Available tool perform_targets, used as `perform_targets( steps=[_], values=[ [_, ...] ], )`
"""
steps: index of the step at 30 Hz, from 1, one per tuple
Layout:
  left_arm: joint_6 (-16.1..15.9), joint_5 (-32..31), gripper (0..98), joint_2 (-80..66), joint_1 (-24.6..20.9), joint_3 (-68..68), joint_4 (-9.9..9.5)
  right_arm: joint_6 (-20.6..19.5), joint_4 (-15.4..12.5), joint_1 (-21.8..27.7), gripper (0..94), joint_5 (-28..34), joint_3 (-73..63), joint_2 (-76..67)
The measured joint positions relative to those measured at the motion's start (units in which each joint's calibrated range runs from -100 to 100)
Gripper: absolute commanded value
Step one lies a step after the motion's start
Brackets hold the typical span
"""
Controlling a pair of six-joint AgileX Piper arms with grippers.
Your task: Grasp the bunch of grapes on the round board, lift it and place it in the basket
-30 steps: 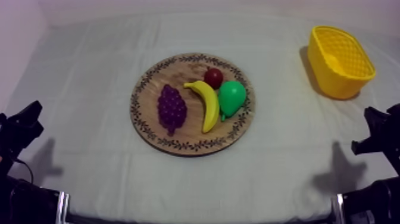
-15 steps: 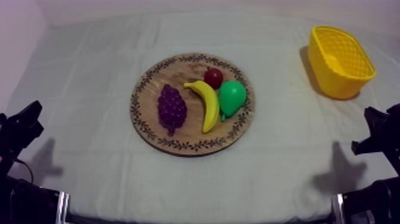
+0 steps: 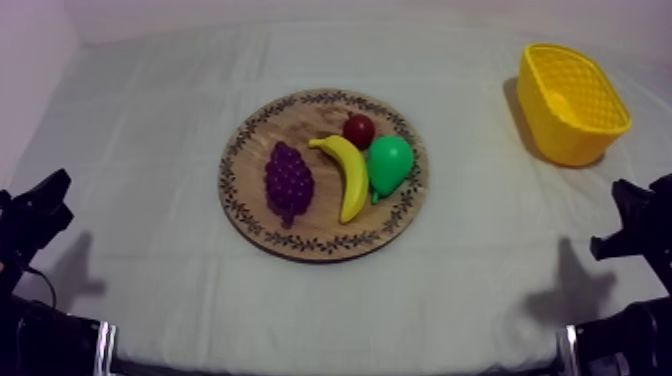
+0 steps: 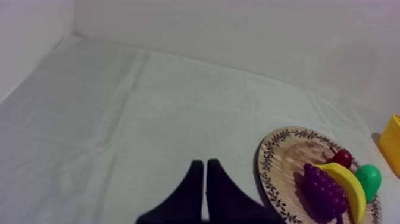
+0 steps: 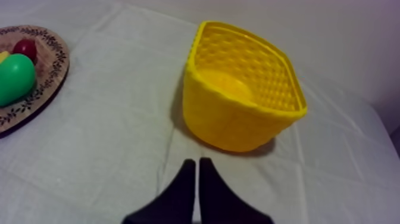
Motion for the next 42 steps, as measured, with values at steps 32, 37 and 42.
perform_targets(
  steps=[32, 37, 42],
  values=[
    [0.0, 0.0, 0.1, 0.0, 0.0, 0.0, 0.0, 0.9, -0.3, -3.6, 0.6, -4.4, -0.8, 2.4],
    [0.0, 0.0, 0.1, 0.0, 0.0, 0.0, 0.0, 1.4, -0.2, -6.8, 0.6, -8.6, -6.3, 9.2],
    [0.0, 0.0, 0.1, 0.0, 0.0, 0.0, 0.0, -0.1, 1.4, -10.3, 0.6, -8.0, -15.8, 18.4]
  ],
)
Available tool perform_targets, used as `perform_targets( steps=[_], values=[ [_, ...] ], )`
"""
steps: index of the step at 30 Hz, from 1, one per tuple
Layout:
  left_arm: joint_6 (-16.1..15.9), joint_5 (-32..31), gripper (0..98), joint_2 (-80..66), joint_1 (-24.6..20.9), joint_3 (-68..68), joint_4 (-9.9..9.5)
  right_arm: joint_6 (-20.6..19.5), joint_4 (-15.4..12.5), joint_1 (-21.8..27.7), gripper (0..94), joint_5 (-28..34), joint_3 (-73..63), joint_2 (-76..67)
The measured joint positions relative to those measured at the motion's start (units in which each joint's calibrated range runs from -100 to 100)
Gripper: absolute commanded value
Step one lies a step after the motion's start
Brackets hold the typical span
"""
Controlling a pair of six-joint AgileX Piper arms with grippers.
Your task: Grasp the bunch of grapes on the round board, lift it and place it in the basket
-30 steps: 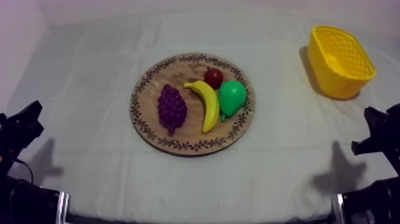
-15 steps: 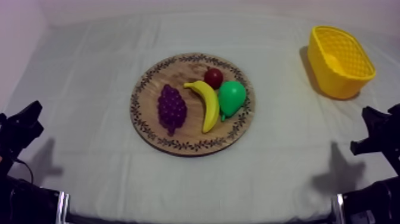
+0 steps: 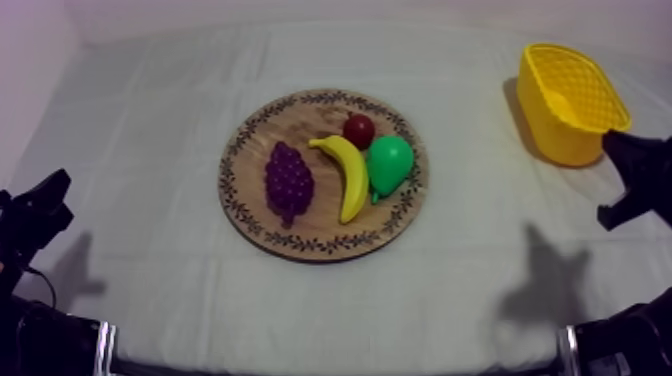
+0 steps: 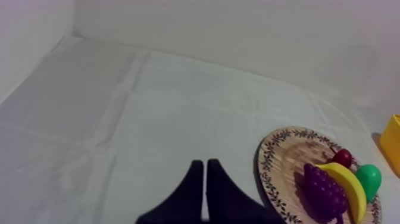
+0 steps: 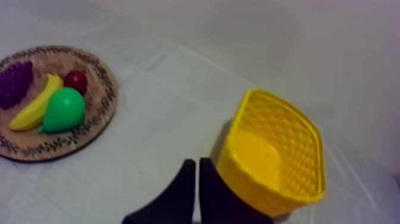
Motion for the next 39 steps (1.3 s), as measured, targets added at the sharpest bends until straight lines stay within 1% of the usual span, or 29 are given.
perform_targets(
  steps=[5, 10, 15, 17, 25, 26, 33, 39],
  values=[
    [0.0, 0.0, 0.1, 0.0, 0.0, 0.0, 0.0, -2.0, 1.2, -3.9, 0.6, 3.2, -11.6, 11.1],
    [0.0, 0.0, 0.1, 0.0, 0.0, 0.0, 0.0, -4.2, 1.4, -7.4, 0.6, 5.5, -23.7, 21.5],
    [0.0, 0.0, 0.1, 0.0, 0.0, 0.0, 0.0, -5.9, 0.7, -10.4, 0.6, 10.9, -35.4, 32.1],
    [0.0, 0.0, 0.1, 0.0, 0.0, 0.0, 0.0, -6.7, 0.0, -11.6, 0.6, 13.9, -40.5, 36.5],
    [0.0, 0.0, 0.1, 0.0, 0.0, 0.0, 0.0, -10.6, 0.0, -15.6, 0.6, 23.8, -59.2, 52.2],
    [0.0, 0.0, 0.1, 0.0, 0.0, 0.0, 0.0, -11.5, 0.6, -16.1, 0.6, 25.0, -61.6, 54.1],
    [0.0, 0.0, 0.1, 0.0, 0.0, 0.0, 0.0, -16.9, 1.9, -20.1, 0.6, 34.3, -75.7, 64.9],
    [0.0, 0.0, 0.1, 0.0, 0.0, 0.0, 0.0, -22.0, 4.5, -23.8, 0.6, 43.3, -86.8, 72.6]
  ],
)
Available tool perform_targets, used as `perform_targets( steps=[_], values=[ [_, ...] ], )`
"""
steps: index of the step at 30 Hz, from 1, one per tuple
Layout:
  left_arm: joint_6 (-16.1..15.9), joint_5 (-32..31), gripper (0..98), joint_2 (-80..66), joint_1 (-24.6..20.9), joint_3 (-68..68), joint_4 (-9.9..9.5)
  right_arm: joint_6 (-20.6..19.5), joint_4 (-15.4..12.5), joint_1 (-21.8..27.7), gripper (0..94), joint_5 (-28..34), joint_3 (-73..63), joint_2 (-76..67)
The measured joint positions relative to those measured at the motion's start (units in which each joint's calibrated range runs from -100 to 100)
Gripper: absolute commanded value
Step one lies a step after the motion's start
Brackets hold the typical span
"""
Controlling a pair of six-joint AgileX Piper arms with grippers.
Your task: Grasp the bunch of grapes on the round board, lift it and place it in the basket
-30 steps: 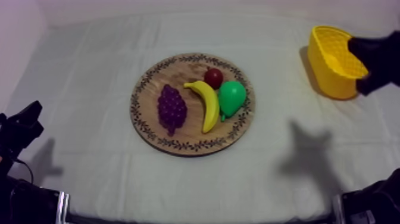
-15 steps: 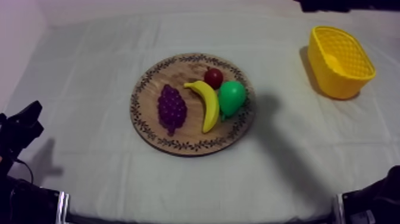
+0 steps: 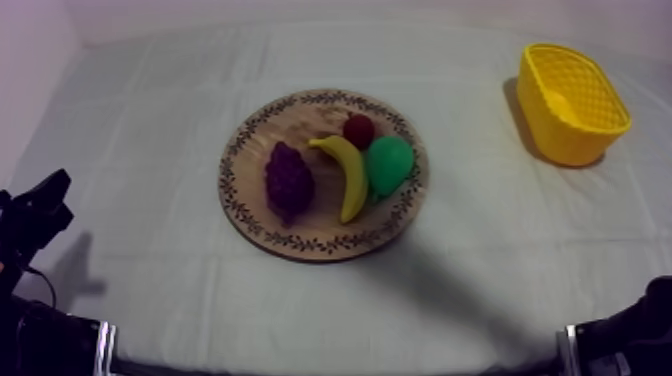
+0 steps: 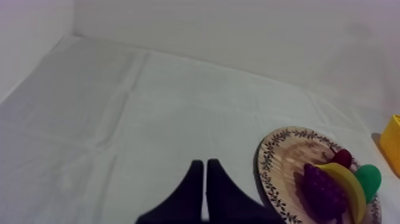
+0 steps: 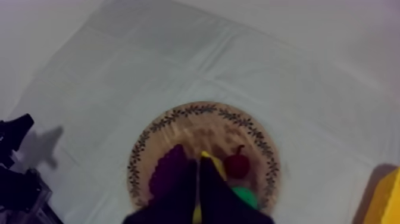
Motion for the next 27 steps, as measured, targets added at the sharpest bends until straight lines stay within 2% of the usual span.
perform_targets(
  steps=[8, 15, 21, 27],
  values=[
    [0.0, 0.0, 0.1, 0.0, 0.0, 0.0, 0.0, -7.0, 3.2, -4.2, 0.4, 13.6, -16.5, 12.2],
    [0.0, 0.0, 0.1, 0.0, 0.0, 0.0, 0.0, -11.1, 5.5, -6.6, 0.3, 23.7, -30.1, 22.3],
    [0.0, 0.0, 0.1, 0.0, 0.0, 0.0, 0.0, -14.4, 7.4, -7.3, 0.3, 27.6, -37.0, 29.5],
    [0.0, 0.0, 0.1, 0.0, 0.0, 0.0, 0.0, -17.3, 7.8, -7.3, 0.2, 28.5, -36.6, 33.9]
  ],
)
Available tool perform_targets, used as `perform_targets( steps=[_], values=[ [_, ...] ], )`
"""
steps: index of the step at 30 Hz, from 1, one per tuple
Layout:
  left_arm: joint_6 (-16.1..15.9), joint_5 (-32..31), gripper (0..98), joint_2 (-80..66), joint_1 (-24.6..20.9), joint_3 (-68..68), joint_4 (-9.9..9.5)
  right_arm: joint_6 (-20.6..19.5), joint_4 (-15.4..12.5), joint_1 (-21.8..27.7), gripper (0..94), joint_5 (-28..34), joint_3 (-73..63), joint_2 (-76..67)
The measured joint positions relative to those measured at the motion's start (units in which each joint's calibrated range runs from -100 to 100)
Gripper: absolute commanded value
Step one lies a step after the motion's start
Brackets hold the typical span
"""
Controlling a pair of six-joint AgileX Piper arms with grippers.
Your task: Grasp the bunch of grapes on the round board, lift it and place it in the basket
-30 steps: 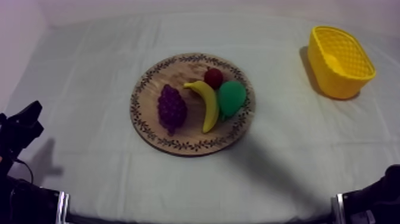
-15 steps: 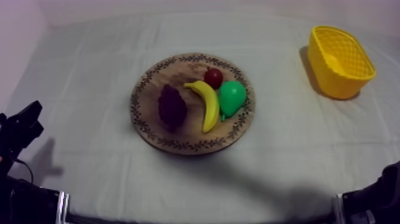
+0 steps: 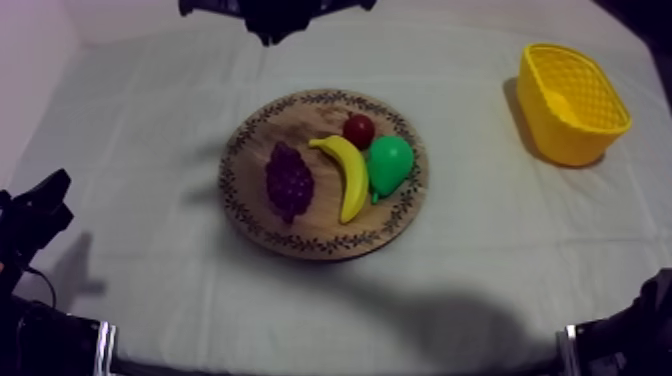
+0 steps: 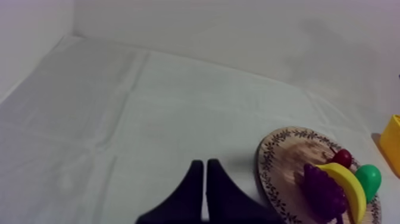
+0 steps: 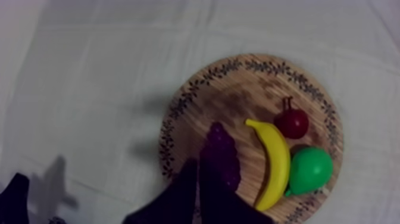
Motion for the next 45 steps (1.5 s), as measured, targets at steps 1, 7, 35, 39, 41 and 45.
perform_targets(
  steps=[1, 7, 35, 39, 41, 45],
  values=[
    [0.0, 0.0, 0.1, 0.0, 0.0, 0.0, 0.0, -0.3, 0.2, -0.1, 0.2, 0.1, 0.4, 0.5],
    [0.0, 0.0, 0.1, 0.0, 0.0, 0.0, 0.0, -0.7, 0.8, -0.8, 0.7, 0.2, 2.6, 2.5],
    [0.0, 0.0, 0.1, 0.0, 0.0, 0.0, 0.0, 2.3, -7.3, 1.7, 92.4, 0.0, 12.0, 0.7],
    [0.0, 0.0, 0.1, 0.0, 0.0, 0.0, 0.0, 2.3, -8.2, 1.7, 92.6, -0.4, 13.6, 1.8],
    [0.0, 0.0, 0.1, 0.0, 0.0, 0.0, 0.0, 2.5, -9.1, 1.7, 92.6, -0.6, 14.4, 2.4],
    [0.0, 0.0, 0.1, 0.0, 0.0, 0.0, 0.0, 3.4, -10.9, 1.9, 92.7, -0.9, 15.0, 4.3]
  ],
)
